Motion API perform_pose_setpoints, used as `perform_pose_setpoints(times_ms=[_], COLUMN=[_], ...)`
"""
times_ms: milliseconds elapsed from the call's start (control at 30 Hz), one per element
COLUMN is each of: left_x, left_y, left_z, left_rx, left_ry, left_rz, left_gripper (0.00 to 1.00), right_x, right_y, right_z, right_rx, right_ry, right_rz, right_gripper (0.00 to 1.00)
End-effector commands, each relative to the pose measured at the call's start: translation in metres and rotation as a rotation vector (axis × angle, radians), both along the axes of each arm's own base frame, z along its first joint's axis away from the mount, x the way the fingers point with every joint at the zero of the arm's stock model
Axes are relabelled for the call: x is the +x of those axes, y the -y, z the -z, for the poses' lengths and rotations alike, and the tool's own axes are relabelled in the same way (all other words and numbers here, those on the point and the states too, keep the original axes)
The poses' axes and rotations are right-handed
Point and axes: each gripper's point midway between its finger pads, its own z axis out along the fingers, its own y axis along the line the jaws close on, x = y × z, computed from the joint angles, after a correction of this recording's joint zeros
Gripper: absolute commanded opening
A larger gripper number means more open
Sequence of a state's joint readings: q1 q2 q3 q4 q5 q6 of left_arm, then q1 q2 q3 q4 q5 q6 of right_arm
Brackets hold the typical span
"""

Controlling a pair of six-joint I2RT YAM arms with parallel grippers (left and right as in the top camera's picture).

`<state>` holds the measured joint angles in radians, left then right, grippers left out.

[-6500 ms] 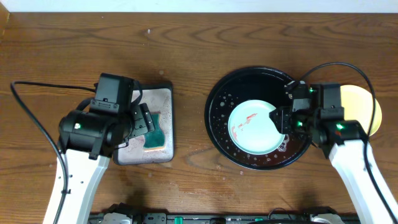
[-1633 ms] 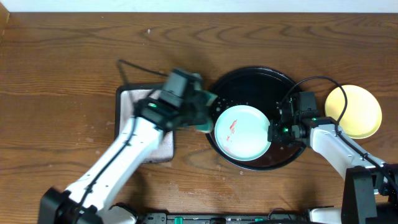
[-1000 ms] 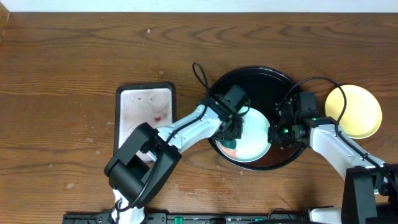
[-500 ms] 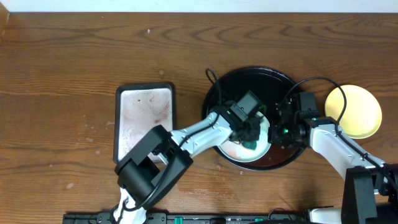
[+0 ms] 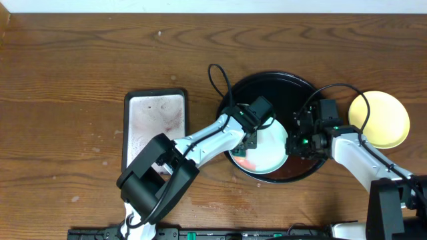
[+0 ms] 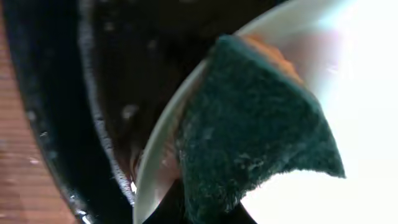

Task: Clean dirty plates on tray and stack at the side
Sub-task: 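Scrub the pale green plate with the sponge, right gripper holding its rim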

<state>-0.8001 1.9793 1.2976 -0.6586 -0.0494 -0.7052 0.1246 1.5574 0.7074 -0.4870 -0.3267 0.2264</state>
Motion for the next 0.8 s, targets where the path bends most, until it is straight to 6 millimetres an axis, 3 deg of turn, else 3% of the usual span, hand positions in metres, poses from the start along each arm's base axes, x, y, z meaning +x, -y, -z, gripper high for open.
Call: perform_pose_setpoints(times_ms=[0,167,333,567,767], left_x=[0.013,0.003,-0.011,-0.055,-0.073], left_y=[-0.034,0.047,0.095,0.119,0.106], left_z=[0.019,0.016,0.014,0.016,0.023], left_rx=[0.118,-0.294,-0.518,-0.553,-0.478], left_ry=[0.020,-0.115,-0.224,-0.322,-0.372], left_rz=[-0.040,-0.020,0.015,0.167,0.184], left_gripper=[0.07,0.07,0.08,0.07,0.08], right_x=[-0.004,-0.004,-0.004,-0.003,-0.003], right_y=[0.008,0.008,0.008,0.011,0.011], right_z=[0.007,0.007,0.007,0.008,0.008], right_rx=[-0.044,-0.044,-0.046,-0.062,-0.064], right_ry=[-0.016,-0.016,-0.015,-0.014,-0.014], right_rz=[-0.006,-0.006,-0.006,-0.002,-0.001], right_gripper=[0.01,0.01,0.01,0.01,0.01])
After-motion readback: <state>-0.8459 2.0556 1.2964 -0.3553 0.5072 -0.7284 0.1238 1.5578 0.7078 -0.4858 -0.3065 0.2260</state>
